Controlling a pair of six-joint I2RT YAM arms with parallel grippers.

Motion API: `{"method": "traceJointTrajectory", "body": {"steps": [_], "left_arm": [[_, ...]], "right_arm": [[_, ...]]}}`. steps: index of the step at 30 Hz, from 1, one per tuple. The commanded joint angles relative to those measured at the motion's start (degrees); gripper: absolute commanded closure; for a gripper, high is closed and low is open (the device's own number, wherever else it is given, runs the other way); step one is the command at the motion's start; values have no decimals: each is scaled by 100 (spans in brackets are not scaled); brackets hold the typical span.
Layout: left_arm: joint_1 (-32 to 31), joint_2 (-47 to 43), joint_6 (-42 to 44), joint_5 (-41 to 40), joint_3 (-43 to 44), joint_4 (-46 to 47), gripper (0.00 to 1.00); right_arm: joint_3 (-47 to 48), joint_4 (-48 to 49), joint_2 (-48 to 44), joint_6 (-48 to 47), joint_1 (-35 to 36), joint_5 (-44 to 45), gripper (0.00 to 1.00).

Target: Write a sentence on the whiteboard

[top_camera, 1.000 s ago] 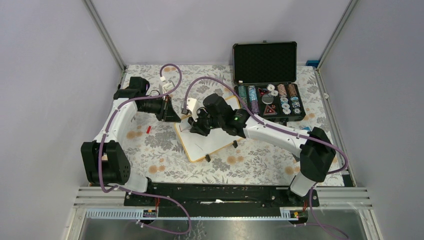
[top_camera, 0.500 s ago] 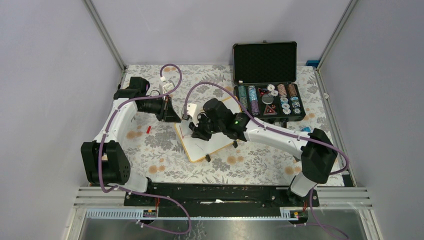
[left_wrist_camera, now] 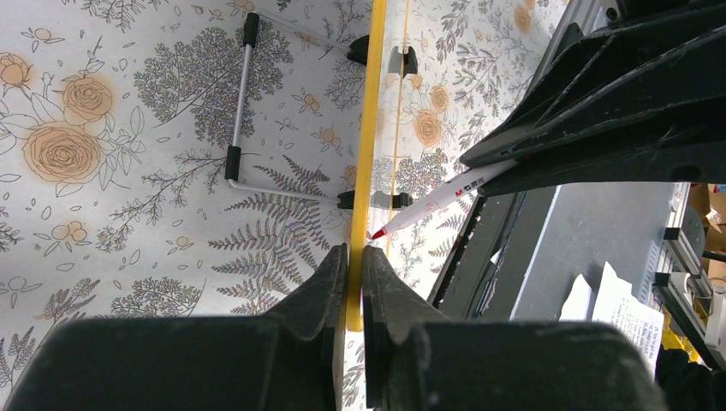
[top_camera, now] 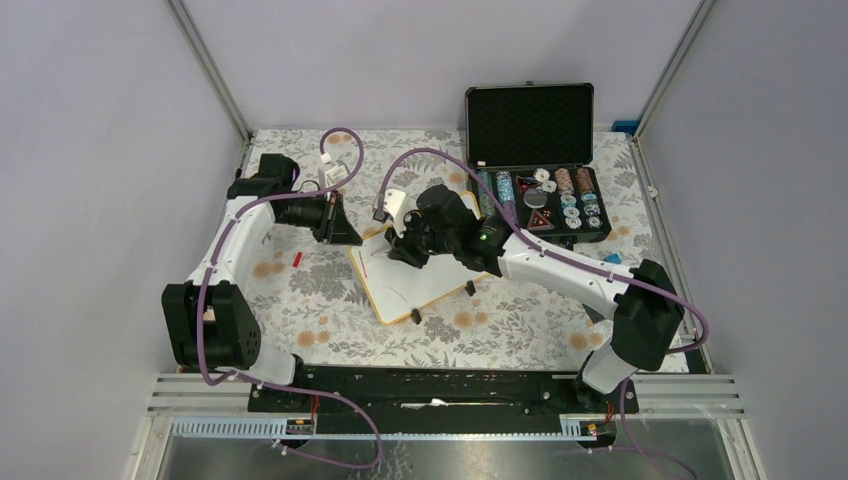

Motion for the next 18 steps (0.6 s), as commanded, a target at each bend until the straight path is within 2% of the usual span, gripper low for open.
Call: {"method": "traceJointTrajectory", "body": {"steps": [1,18], "left_arm": [[27,-19,93,166,4,26,100],[27,-35,121,139,-40,32,100]], "right_arm": [[241,201,-113,115,-27,95,100],[368,100,224,180,89,-180,100]]}}
